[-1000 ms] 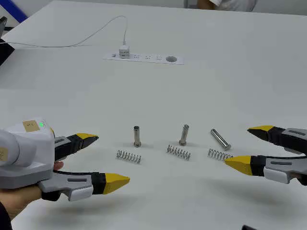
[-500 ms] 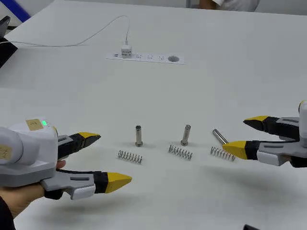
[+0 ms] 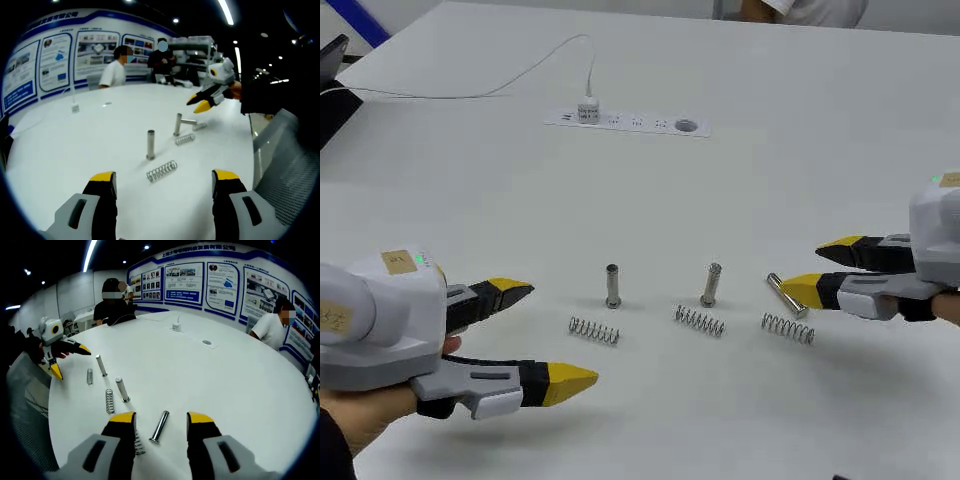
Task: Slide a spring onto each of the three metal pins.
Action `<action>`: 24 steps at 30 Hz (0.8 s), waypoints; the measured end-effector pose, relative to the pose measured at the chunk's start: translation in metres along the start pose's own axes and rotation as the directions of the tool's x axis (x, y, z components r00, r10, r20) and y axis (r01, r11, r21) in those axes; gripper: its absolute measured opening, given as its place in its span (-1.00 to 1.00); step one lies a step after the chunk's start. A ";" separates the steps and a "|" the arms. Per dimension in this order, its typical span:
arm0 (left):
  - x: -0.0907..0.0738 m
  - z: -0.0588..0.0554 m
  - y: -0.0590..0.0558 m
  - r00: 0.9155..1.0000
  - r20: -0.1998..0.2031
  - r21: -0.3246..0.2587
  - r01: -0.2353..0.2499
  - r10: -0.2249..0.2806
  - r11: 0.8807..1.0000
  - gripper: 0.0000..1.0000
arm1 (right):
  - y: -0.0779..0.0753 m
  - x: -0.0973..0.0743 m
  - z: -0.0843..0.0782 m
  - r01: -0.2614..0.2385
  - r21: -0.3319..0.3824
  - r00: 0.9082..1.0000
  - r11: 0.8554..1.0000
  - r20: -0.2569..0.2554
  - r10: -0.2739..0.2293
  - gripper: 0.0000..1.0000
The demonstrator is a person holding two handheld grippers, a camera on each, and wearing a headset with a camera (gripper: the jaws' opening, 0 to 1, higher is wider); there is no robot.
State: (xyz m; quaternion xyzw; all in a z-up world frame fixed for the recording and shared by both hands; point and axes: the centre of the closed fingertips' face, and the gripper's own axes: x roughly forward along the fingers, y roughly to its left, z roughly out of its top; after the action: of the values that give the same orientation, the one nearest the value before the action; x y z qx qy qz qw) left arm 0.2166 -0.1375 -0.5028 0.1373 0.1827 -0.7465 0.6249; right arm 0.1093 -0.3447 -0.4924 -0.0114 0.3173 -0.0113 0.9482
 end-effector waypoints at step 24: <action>0.001 0.000 -0.002 1.000 -0.004 -0.001 0.004 -0.004 1.000 0.57 | -0.004 0.031 -0.016 0.037 0.045 0.988 0.998 -0.150 -0.030 -0.52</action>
State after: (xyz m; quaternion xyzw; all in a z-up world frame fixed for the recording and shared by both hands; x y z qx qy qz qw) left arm 0.2147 -0.1380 -0.5035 0.1383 0.1846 -0.7473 0.6232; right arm 0.1244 -0.3502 -0.5239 0.0070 0.3870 -0.0355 0.9214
